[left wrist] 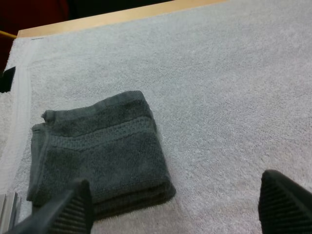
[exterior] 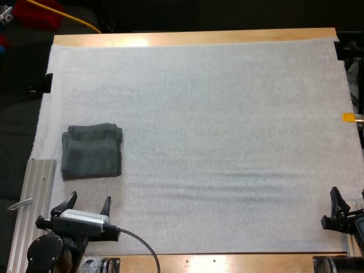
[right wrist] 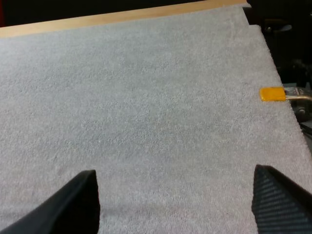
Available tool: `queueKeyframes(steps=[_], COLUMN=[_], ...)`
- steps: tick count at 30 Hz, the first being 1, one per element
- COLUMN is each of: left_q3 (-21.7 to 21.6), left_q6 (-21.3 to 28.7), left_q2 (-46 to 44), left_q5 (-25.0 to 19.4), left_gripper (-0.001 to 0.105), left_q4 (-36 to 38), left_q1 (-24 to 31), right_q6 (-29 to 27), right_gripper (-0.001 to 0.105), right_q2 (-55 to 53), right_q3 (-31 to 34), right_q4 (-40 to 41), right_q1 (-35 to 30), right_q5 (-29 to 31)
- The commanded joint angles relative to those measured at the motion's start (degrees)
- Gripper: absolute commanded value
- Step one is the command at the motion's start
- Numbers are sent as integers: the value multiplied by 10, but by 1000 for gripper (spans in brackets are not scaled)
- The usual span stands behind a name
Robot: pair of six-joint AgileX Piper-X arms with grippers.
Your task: Pick towel from pile, fold and stack
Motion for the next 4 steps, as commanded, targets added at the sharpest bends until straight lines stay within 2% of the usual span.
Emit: queueKeyframes(steps=[1,4], left_q3=[-2,-2], left_q6=[0,0], left_q2=[-80,-80], left_q5=[-1,-1], left_gripper=[68,68], left_q4=[-10,-10], left_q1=[-2,-2], right_q6=[-2,-2], right_gripper=[64,64], right_q2=[-23,-23], right_q3=[-3,-3], right_q4=[-6,-6], right_q1=[-1,-1], right_q5=[4,4])
